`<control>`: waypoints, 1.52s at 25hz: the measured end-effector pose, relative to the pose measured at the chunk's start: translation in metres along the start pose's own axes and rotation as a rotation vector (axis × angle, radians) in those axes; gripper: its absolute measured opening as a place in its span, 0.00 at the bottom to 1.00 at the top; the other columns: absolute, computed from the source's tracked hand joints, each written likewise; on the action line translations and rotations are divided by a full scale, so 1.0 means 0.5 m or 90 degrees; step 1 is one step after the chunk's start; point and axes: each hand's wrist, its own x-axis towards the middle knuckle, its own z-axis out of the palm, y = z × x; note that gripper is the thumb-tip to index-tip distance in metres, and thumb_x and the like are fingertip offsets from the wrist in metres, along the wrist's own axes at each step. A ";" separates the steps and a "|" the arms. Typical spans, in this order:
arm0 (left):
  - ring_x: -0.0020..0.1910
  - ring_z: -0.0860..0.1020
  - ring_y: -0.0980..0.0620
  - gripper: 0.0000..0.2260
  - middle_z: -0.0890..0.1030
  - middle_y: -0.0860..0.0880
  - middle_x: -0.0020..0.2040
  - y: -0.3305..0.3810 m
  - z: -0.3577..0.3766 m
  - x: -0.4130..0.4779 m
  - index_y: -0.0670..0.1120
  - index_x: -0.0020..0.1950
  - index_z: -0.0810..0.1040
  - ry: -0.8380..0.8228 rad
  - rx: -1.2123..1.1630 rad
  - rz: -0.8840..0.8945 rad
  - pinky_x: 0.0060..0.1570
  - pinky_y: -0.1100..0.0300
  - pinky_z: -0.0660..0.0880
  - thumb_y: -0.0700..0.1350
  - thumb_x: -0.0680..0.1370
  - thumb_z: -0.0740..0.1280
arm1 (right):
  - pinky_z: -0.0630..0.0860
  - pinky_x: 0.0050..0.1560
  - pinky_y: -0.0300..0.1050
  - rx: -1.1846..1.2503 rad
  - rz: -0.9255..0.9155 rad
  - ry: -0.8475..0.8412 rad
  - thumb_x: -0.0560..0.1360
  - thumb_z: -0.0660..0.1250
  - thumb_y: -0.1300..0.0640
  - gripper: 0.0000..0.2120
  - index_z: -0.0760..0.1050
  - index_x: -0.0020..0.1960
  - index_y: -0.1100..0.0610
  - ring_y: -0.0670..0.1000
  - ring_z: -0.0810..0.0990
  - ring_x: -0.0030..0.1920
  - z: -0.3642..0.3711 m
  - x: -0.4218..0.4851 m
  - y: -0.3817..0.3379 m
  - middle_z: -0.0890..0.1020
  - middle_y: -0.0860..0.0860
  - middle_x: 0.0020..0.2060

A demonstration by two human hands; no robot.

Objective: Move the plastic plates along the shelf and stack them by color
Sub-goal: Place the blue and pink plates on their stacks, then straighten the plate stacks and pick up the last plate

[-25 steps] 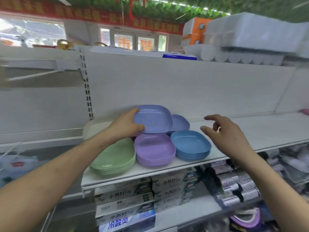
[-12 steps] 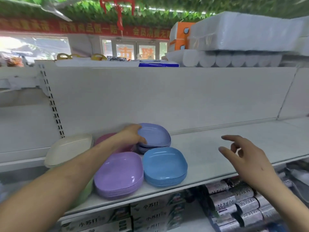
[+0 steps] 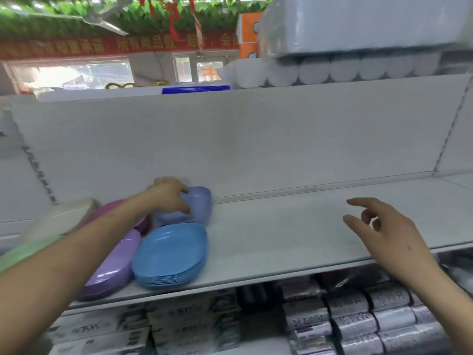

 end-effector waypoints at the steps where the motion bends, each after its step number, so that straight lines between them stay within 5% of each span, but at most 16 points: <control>1: 0.71 0.70 0.41 0.36 0.76 0.45 0.70 0.050 -0.006 0.004 0.53 0.74 0.74 0.019 -0.019 0.024 0.70 0.54 0.66 0.65 0.68 0.71 | 0.72 0.44 0.49 -0.003 0.009 -0.002 0.78 0.68 0.45 0.14 0.76 0.64 0.40 0.46 0.77 0.41 -0.019 0.004 0.028 0.77 0.45 0.43; 7: 0.64 0.71 0.45 0.26 0.76 0.49 0.60 0.509 -0.016 0.073 0.54 0.78 0.66 0.090 -0.106 0.273 0.64 0.48 0.72 0.55 0.80 0.66 | 0.71 0.44 0.46 -0.078 0.078 0.028 0.78 0.69 0.44 0.18 0.76 0.67 0.42 0.44 0.77 0.40 -0.205 0.034 0.225 0.76 0.44 0.46; 12: 0.50 0.76 0.52 0.27 0.79 0.53 0.52 0.917 0.027 0.105 0.55 0.79 0.65 0.073 -0.214 0.497 0.54 0.55 0.74 0.58 0.81 0.65 | 0.74 0.46 0.45 -0.134 0.132 0.075 0.79 0.68 0.44 0.19 0.74 0.69 0.44 0.43 0.77 0.42 -0.399 0.047 0.387 0.76 0.44 0.46; 18: 0.48 0.79 0.53 0.29 0.82 0.53 0.48 1.374 0.073 0.188 0.55 0.80 0.63 0.050 -0.286 0.615 0.54 0.53 0.77 0.63 0.81 0.63 | 0.73 0.45 0.40 -0.245 0.179 0.109 0.80 0.66 0.41 0.22 0.72 0.72 0.43 0.41 0.76 0.46 -0.643 0.116 0.654 0.75 0.42 0.49; 25: 0.48 0.80 0.53 0.30 0.83 0.50 0.48 1.697 0.042 0.343 0.55 0.80 0.62 0.045 -0.321 0.592 0.55 0.51 0.78 0.64 0.81 0.62 | 0.78 0.51 0.46 -0.273 0.189 0.113 0.80 0.66 0.40 0.22 0.71 0.72 0.42 0.41 0.78 0.47 -0.849 0.289 0.892 0.75 0.41 0.50; 38: 0.51 0.79 0.55 0.29 0.79 0.54 0.52 1.934 0.092 0.456 0.56 0.80 0.62 0.031 -0.357 0.375 0.60 0.52 0.76 0.62 0.81 0.64 | 0.75 0.57 0.48 -0.198 0.119 -0.099 0.80 0.63 0.36 0.25 0.70 0.74 0.42 0.45 0.77 0.53 -0.924 0.634 1.310 0.77 0.44 0.55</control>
